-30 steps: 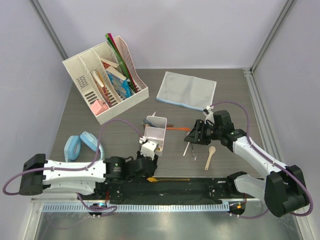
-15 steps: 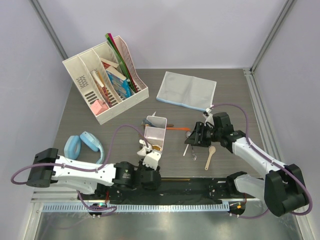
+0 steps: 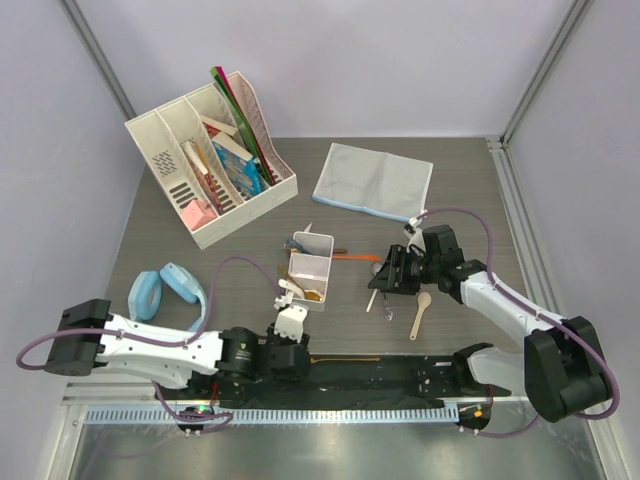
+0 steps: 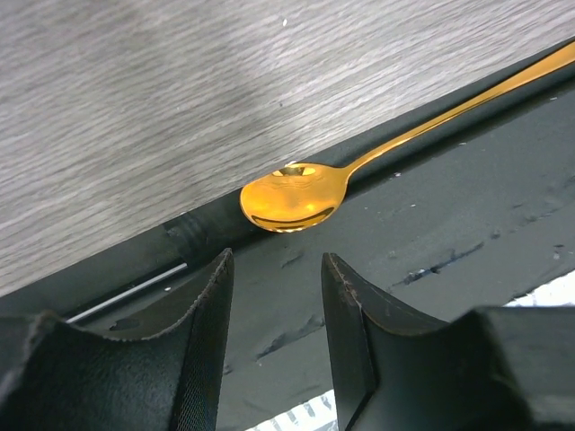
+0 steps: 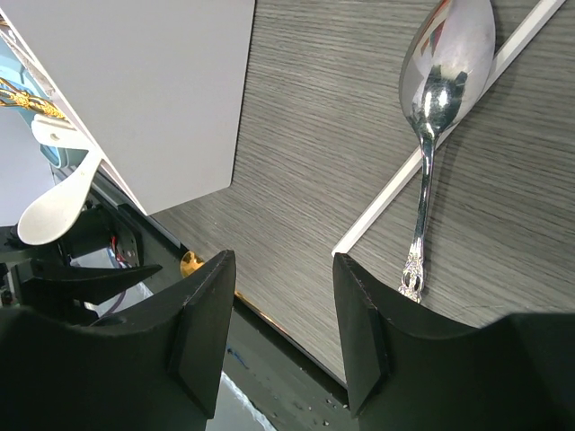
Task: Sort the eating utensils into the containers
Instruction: Pick up the fork from the corner of the board.
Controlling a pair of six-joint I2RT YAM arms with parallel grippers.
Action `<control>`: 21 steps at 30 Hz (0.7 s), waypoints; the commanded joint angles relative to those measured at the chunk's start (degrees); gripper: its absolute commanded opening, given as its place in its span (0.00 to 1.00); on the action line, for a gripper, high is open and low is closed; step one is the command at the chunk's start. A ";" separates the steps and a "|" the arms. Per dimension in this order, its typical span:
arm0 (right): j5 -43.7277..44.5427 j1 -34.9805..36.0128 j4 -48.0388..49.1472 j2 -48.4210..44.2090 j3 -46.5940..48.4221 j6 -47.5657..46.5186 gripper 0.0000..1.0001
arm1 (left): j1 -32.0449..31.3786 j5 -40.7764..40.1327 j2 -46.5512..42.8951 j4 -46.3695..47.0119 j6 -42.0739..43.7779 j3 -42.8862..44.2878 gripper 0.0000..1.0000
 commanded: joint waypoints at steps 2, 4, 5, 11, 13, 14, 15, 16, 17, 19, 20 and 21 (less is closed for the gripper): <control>-0.58 0.29 2.51 -0.80 0.24 0.14 0.53 | -0.34 -0.79 2.27 4.30 -1.66 -0.78 0.45; -0.49 0.29 2.34 -0.71 0.07 0.05 0.53 | -0.34 -1.67 3.41 4.66 -1.74 -0.70 0.45; -0.49 0.29 2.42 -0.71 0.07 -0.04 0.53 | -0.34 -2.46 3.85 4.48 -1.74 -0.43 0.45; -0.58 0.29 2.16 -1.33 -0.02 -0.04 0.53 | -0.34 -5.27 8.33 5.09 -1.66 0.89 0.45; -0.58 0.20 2.07 -1.59 0.07 -0.13 0.53 | -0.34 -5.98 9.30 5.88 -1.74 1.24 0.45; -0.58 0.28 1.99 -1.68 -0.02 -0.21 0.53 | -0.34 -6.15 9.91 6.15 -1.74 1.24 0.45; -0.66 0.29 1.90 -1.68 -0.11 -0.22 0.53 | -0.34 -6.16 10.18 6.50 -1.66 1.24 0.45; -0.58 0.20 1.72 -1.76 -0.02 -0.30 0.53 | -0.34 -6.16 10.27 6.59 -1.57 1.24 0.45; -0.58 0.28 1.81 -1.77 -0.11 -0.48 0.53 | -0.25 -6.16 10.36 6.68 -1.57 1.15 0.45; -0.58 0.20 1.72 -1.68 -0.11 -0.57 0.53 | -0.34 -5.98 10.27 7.12 -1.13 0.97 0.45; -0.58 0.28 1.72 -1.42 -0.11 -0.57 0.53 | -0.42 -5.81 10.36 7.12 -0.95 0.89 0.45; -0.66 0.20 1.72 -1.33 -0.02 -0.65 0.53 | -0.34 -5.72 10.36 7.12 -0.60 1.15 0.45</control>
